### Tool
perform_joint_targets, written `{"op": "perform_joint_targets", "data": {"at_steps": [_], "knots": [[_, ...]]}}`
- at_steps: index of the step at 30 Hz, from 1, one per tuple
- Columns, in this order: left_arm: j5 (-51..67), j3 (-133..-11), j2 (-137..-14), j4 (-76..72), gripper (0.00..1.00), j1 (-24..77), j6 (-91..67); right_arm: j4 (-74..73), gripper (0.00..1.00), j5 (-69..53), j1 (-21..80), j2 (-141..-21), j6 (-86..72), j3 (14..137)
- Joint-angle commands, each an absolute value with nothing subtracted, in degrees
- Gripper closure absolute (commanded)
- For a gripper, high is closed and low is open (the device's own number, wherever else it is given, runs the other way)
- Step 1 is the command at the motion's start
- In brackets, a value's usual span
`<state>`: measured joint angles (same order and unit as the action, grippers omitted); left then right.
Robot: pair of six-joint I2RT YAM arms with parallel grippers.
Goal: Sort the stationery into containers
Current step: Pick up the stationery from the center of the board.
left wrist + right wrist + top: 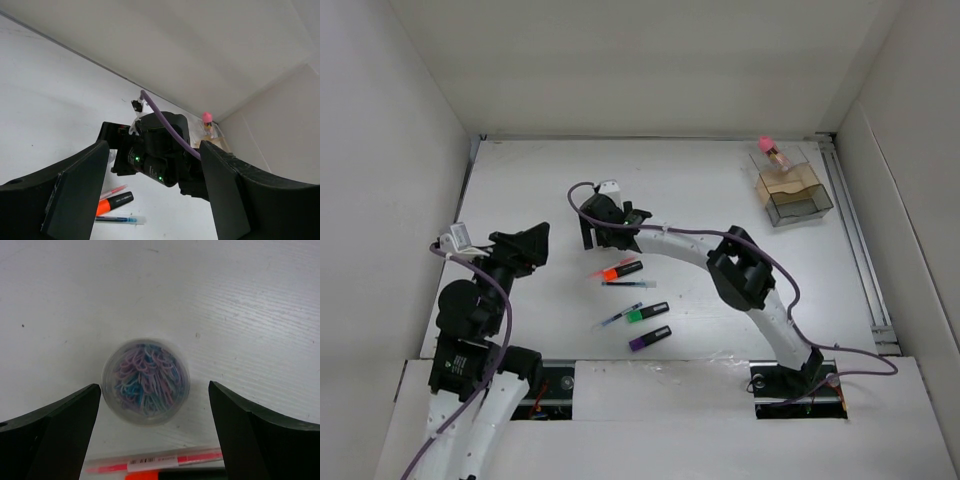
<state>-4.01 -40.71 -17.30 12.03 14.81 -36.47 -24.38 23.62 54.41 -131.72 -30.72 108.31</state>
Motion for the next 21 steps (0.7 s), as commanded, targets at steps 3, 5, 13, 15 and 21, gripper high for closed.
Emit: {"op": "perform_joint_targets", "data": {"at_steps": [3, 5, 13, 15, 21], "knots": [[-5.8, -40.69, -13.81, 11.34, 0.3, 14.94, -36.3, -24.18, 0.09, 28.48, 54.14, -133.76, -31.2, 114.25], [-5.8, -40.69, -13.18, 11.34, 0.3, 14.94, -36.3, -24.17, 0.18, 28.48, 54.14, -134.55, -31.73, 114.95], [0.69, -33.67, -15.11, 5.11, 0.3, 14.94, -38.41, -20.48, 0.65, 28.48, 50.55, -128.88, -33.4, 111.37], [3.24, -31.73, -16.78, 2.12, 0.3, 14.94, -38.93, -18.3, 0.66, 26.38, 45.04, -125.26, -33.93, 109.43], [6.15, -27.96, -21.52, -4.03, 0.31, 14.94, -38.94, -16.09, 0.66, 15.75, 24.64, -115.93, -39.1, 107.05]]}}
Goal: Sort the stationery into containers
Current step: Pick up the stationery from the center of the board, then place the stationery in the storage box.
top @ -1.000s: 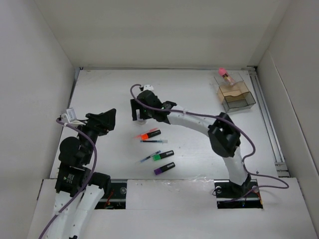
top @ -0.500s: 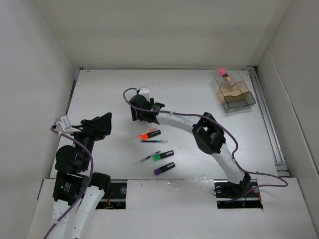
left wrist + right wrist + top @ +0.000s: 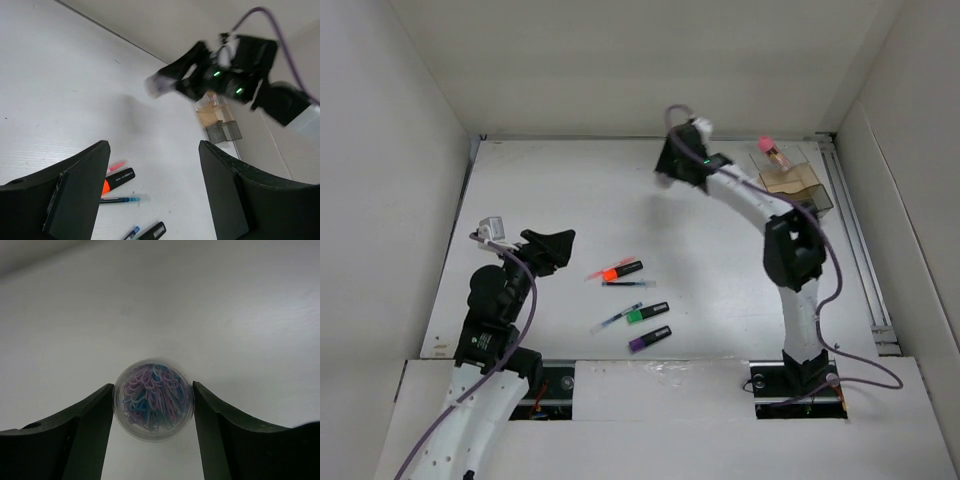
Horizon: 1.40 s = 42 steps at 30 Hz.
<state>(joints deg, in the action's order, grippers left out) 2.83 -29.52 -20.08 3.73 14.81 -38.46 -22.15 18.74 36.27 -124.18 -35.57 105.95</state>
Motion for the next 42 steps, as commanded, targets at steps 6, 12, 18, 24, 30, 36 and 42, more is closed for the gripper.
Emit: {"op": "perform_joint_targets", "data": {"at_steps": [6, 12, 18, 24, 30, 36, 42], "knots": [[8.7, -25.75, -23.99, -8.34, 0.31, 14.94, -39.46, -17.92, 0.68, 8.44, 8.36, -120.3, -42.28, 114.32], [8.7, -25.22, -25.93, -8.88, 0.31, 14.94, -38.24, -19.25, 0.7, 5.2, 0.54, -124.71, -44.03, 119.18], [8.7, -24.18, -28.47, -11.6, 0.31, 14.94, -38.23, -20.39, 0.7, 3.43, -0.88, -126.83, -44.03, 120.85], [9.32, -24.17, -29.0, -12.13, 0.31, 14.94, -38.23, -17.23, 0.71, 6.68, -1.4, -125.42, -43.51, 113.65], [9.32, -24.17, -29.53, -12.13, 0.31, 14.94, -38.23, -17.23, 0.73, 11.06, -1.41, -125.42, -42.98, 111.8], [9.32, -24.17, -29.53, -12.13, 0.31, 14.94, -38.23, -16.7, 0.73, 14.84, -1.41, -124.37, -42.98, 110.65], [9.32, -24.17, -29.53, -12.13, 0.31, 14.94, -38.23, -18.02, 0.73, 22.05, -0.88, -123.84, -41.84, 110.74]]}}
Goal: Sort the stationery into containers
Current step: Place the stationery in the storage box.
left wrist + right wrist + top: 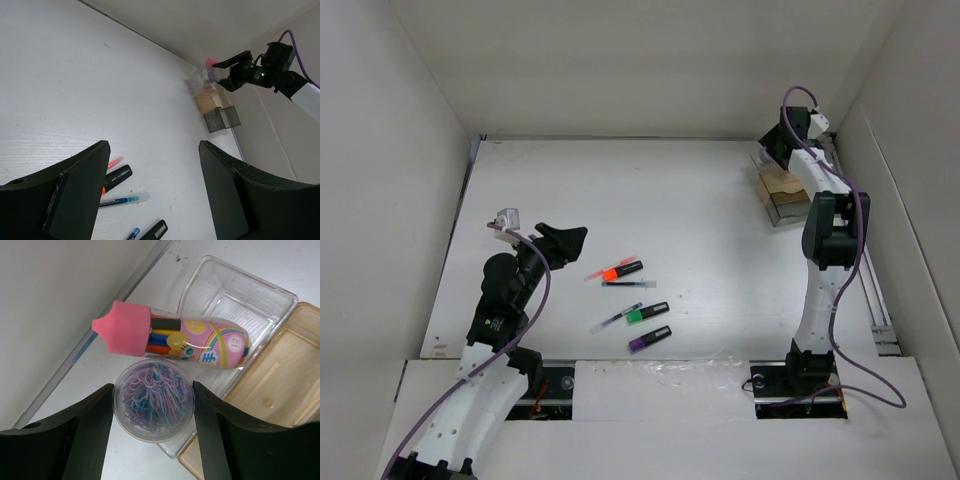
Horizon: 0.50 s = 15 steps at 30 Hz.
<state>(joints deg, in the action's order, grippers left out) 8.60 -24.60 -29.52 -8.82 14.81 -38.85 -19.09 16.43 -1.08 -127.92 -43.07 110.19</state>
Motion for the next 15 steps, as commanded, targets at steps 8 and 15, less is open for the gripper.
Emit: {"op": "perform_joint_targets", "data": {"at_steps": [8, 15], "knots": [[9.32, -23.64, -29.0, -12.13, 0.31, 14.94, -38.23, -20.3, 0.64, 28.55, 0.34, -125.77, -40.17, 112.49], [9.32, -23.64, -29.0, -12.13, 0.31, 14.94, -38.23, -20.83, 0.29, 28.4, 0.88, -126.3, -38.94, 113.03]]}}
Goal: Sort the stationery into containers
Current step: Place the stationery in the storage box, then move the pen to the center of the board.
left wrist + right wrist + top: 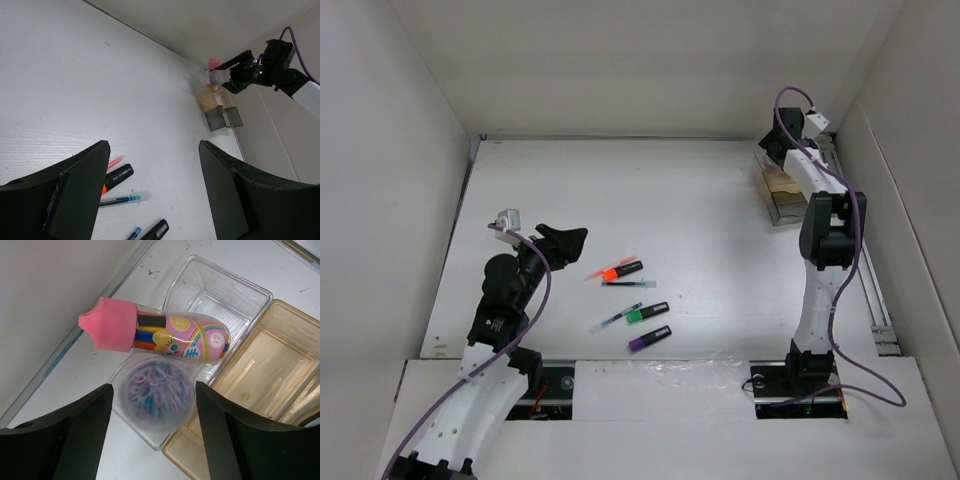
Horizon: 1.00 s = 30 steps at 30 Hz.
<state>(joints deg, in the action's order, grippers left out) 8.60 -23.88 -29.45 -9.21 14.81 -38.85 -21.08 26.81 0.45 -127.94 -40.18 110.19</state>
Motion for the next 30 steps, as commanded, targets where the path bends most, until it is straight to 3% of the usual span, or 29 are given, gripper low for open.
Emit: {"op": "perform_joint_targets", "data": {"at_steps": [1, 5, 12, 15, 16, 17, 20, 22, 30], "knots": [[9.32, -23.64, -29.0, -12.13, 0.31, 14.94, -38.23, -21.35, 0.26, 28.39, 0.88, -126.3, -38.94, 113.03], [9.32, -23.64, -28.48, -11.6, 0.31, 14.94, -38.23, -21.36, 0.19, 26.03, 1.41, -123.58, -39.46, 113.03], [9.32, -24.17, -27.95, -10.55, 0.31, 14.94, -38.23, -21.88, 0.21, 22.86, 3.24, -116.65, -40.6, 110.06], [8.79, -24.17, -27.95, -10.55, 0.31, 14.94, -38.23, -19.0, 0.4, 19.52, 5.35, -112.69, -41.13, 104.18], [8.79, -24.17, -27.95, -10.55, 0.31, 14.94, -38.23, -18.11, 0.49, 18.55, 6.23, -109.98, -41.65, 102.32], [8.27, -24.17, -27.43, -10.55, 0.31, 14.94, -38.23, -17.41, 0.69, 17.41, 7.11, -108.73, -41.66, 100.39], [7.57, -24.17, -27.42, -10.55, 0.31, 14.94, -38.23, -14.16, 0.94, 13.89, 11.85, -104.51, -42.71, 92.57], [6.86, -23.47, -27.42, -10.02, 0.31, 14.94, -37.71, -13.62, 1.0, 12.22, 16.49, -103.1, -43.41, 87.66], [3.35, -20.84, -25.14, -8.97, 0.33, 14.94, -37.0, -14.94, 1.0, 8.44, 35.23, -99.15, -40.53, 75.51]]}}
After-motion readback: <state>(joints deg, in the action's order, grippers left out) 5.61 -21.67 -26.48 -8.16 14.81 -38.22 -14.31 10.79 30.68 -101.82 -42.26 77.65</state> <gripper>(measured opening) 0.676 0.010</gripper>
